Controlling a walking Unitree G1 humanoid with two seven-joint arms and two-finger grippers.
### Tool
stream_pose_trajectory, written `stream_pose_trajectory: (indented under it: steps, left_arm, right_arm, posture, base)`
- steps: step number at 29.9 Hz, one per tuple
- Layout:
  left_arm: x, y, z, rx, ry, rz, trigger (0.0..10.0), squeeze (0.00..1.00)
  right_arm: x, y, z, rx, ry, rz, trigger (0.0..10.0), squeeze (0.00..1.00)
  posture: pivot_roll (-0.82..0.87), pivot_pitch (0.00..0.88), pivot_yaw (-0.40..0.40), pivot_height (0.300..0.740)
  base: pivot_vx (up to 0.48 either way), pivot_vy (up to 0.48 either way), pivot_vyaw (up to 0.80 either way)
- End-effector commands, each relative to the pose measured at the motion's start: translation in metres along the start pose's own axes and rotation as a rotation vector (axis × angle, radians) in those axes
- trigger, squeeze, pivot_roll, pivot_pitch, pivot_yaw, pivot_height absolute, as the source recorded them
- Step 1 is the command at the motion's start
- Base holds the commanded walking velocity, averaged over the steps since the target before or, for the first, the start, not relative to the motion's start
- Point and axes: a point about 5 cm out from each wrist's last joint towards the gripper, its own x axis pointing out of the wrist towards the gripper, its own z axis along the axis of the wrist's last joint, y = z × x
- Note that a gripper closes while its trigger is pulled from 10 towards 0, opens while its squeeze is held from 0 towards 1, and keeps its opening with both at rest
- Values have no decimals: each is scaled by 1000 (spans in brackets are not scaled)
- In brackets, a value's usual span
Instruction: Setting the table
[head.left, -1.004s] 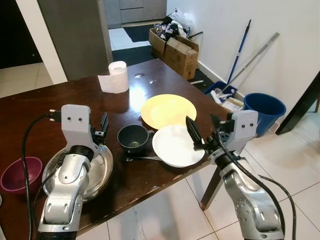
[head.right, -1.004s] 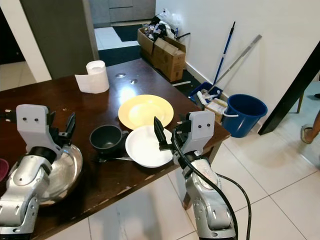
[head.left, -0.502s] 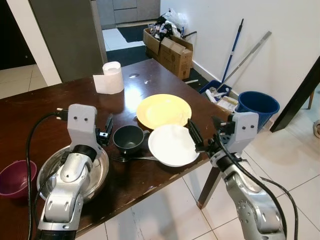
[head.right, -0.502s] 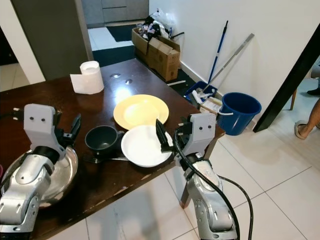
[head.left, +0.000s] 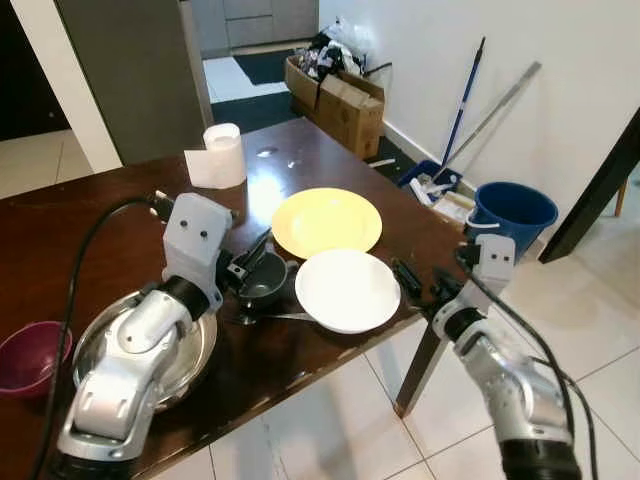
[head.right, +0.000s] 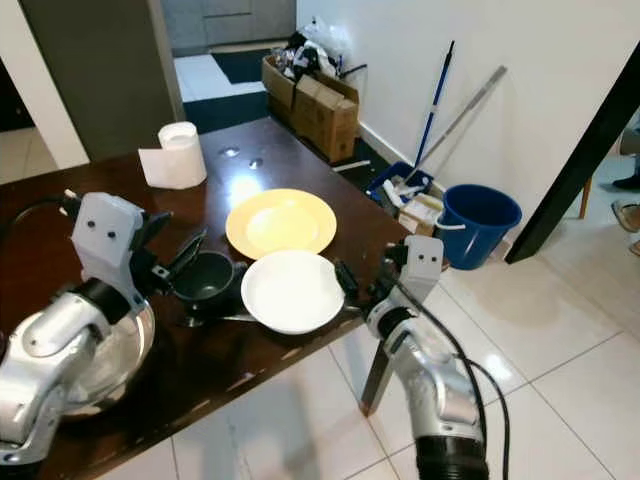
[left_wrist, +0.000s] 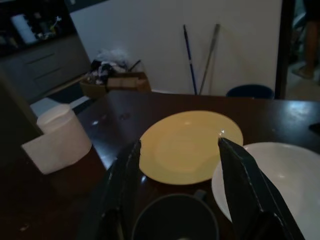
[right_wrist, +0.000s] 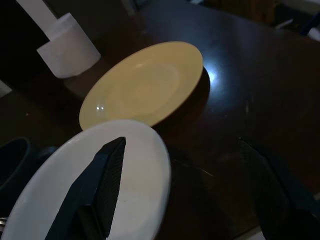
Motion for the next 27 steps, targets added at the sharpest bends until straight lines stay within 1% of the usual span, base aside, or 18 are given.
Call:
stream_pose_trajectory:
  steps: [1, 3, 5, 6, 8, 11, 16, 17, 21, 22, 23, 24, 25, 27]
  left_arm:
    - [-6, 2, -2, -5, 29, -15, 10000, 0]
    - [-9, 7, 1, 1, 34, -10, 10000, 0]
    - [-10, 8, 3, -5, 34, -8, 10000, 0]
    - [-12, 10, 8, -9, 30, -9, 10000, 0]
    - [-13, 10, 10, -8, 30, -16, 10000, 0]
    - [-19, 6, 16, -2, 44, -75, 10000, 0]
    - [-21, 5, 18, -3, 51, -89, 10000, 0]
    - [-22, 5, 19, -6, 58, -90, 10000, 0]
    - [-23, 4, 19, -11, 64, -90, 10000, 0]
    - [-23, 3, 19, -13, 66, -90, 10000, 0]
    - [-24, 3, 20, -14, 69, -91, 10000, 0]
    - [-24, 3, 20, -15, 72, -92, 10000, 0]
    - [-24, 2, 20, -17, 75, -91, 10000, 0]
    - [-24, 2, 20, -19, 77, -91, 10000, 0]
  right_arm:
    - [3, -1, -3, 42, 43, 17, 10000, 0]
    - [7, -7, -4, 106, 65, 3, 10000, 0]
    - [8, -9, -5, 123, 73, 2, 10000, 0]
    - [9, -11, -6, 144, 87, 7, 10000, 0]
    - [9, -10, -7, 157, 95, 23, 10000, 0]
    - [11, -7, -12, 164, 166, 97, 10000, 0]
    - [11, -8, -19, 176, 219, 110, 10000, 0]
    - [9, -11, -26, 174, 266, 118, 10000, 0]
    - [7, -12, -34, 200, 316, 129, 10000, 0]
    - [7, -13, -36, 202, 323, 127, 6706, 0]
    - [7, -14, -37, 203, 328, 127, 4941, 0]
    - [7, -14, -37, 210, 334, 130, 1647, 0]
    - [7, -15, -38, 216, 339, 135, 0, 0]
    - [7, -15, -38, 221, 341, 145, 0, 0]
  posture:
    - [34, 16, 78, 740]
    - [54, 31, 79, 740]
    - [61, 37, 81, 740]
    - [69, 47, 83, 740]
    - [74, 55, 85, 740]
    - [88, 80, 89, 740]
    - [91, 85, 88, 740]
    - [93, 93, 85, 740]
    - [94, 94, 82, 740]
    - [94, 94, 82, 740]
    - [94, 94, 82, 740]
    - [94, 94, 82, 740]
    - [94, 94, 82, 740]
    - [95, 91, 82, 740]
  base:
    - [0, 0, 0]
    - [0, 0, 0]
    - [0, 0, 0]
    - [0, 0, 0]
    - [0, 0, 0]
    - [0, 0, 0]
    - [0, 0, 0]
    - [0, 0, 0]
    - [0, 0, 0]
    - [0, 0, 0]
    - [0, 0, 0]
    - [0, 0, 0]
    - [0, 0, 0]
    - [0, 0, 0]
